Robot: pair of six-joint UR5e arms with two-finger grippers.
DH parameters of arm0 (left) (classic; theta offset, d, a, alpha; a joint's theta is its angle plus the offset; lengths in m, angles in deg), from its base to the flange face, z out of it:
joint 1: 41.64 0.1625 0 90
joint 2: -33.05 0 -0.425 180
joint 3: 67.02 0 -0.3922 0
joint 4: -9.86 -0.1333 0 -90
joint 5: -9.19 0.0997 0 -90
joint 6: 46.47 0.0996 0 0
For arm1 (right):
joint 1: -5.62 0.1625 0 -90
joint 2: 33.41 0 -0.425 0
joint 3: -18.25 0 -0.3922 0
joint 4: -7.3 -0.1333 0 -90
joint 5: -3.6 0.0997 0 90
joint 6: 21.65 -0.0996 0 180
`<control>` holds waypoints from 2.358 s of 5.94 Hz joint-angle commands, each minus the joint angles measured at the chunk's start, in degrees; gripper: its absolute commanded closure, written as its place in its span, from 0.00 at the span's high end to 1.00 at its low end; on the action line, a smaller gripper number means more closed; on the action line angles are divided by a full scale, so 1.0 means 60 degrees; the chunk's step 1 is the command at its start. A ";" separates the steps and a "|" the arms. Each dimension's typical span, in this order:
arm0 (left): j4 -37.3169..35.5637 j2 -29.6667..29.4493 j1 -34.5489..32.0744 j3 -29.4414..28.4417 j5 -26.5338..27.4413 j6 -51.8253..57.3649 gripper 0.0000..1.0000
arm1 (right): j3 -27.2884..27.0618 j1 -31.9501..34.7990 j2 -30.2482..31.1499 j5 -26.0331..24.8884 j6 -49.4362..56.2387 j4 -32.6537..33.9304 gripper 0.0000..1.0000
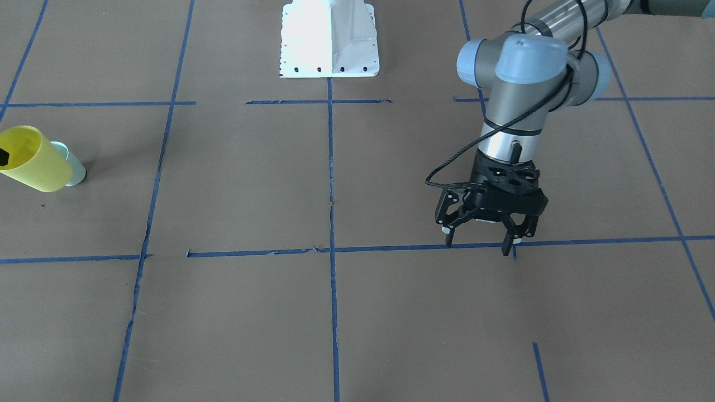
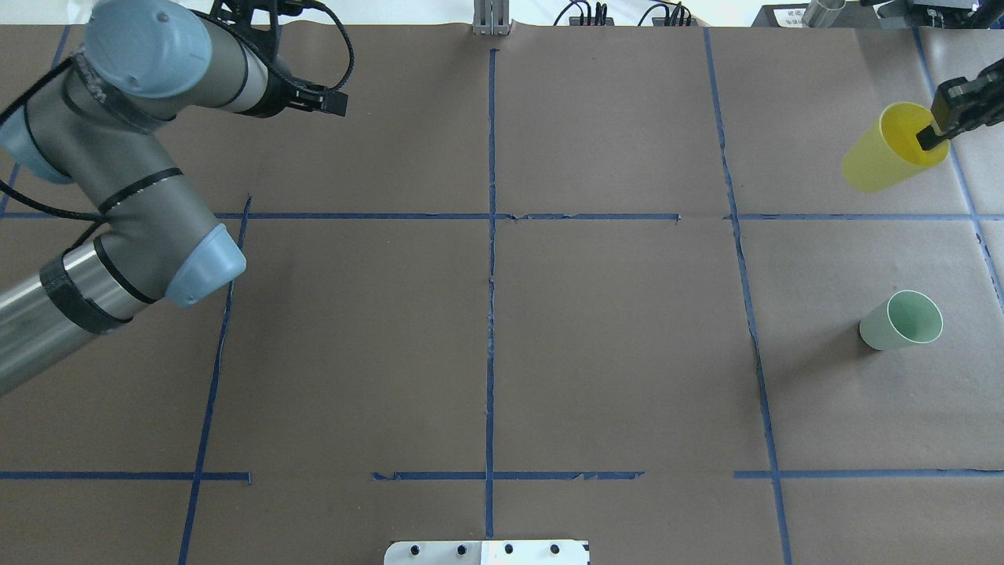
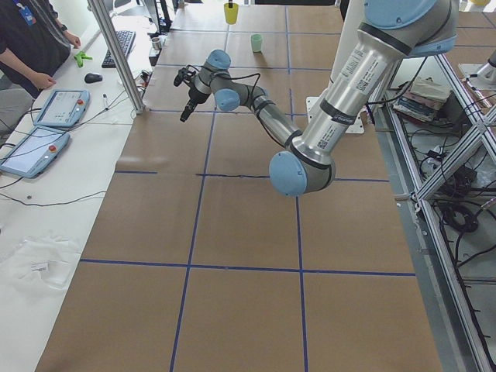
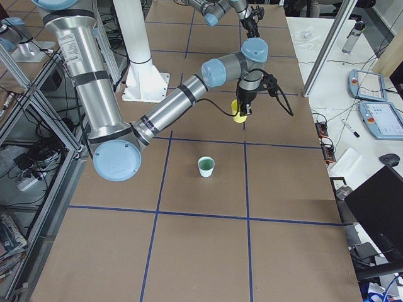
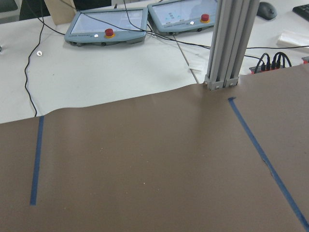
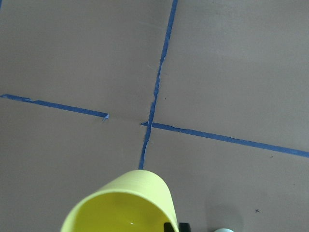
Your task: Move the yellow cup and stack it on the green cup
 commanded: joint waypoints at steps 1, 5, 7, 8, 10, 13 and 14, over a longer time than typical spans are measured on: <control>-0.2490 0.0207 -0.0721 0.0530 -0.1631 0.0575 1.00 | -0.0541 0.0196 0.1230 -0.0229 0.0554 -0.0056 0.01; -0.2939 0.1951 -0.1221 0.2685 -0.3289 0.0725 1.00 | 0.0125 -0.0400 0.2218 -0.0347 0.0335 -0.0598 0.04; -0.2940 0.1967 -0.1221 0.2673 -0.3274 0.0709 1.00 | 0.0334 -0.0973 0.2261 -0.0711 0.0276 -0.0583 0.03; -0.2940 0.1952 -0.1221 0.2673 -0.3274 0.0709 1.00 | 0.0392 -0.1004 0.2436 -0.0801 0.0291 -0.0583 0.03; -0.2925 0.1967 -0.1221 0.2673 -0.3274 0.0709 1.00 | 0.0539 -0.1237 0.2438 -0.0918 0.0291 -0.0583 0.03; -0.2925 0.1952 -0.1220 0.2688 -0.3274 0.0709 1.00 | 0.0598 -0.1487 0.2423 -0.0919 0.0291 -0.0583 0.04; -0.2925 0.1952 -0.1221 0.2688 -0.3274 0.0709 1.00 | 0.0627 -0.1502 0.2423 -0.0919 0.0305 -0.0598 0.05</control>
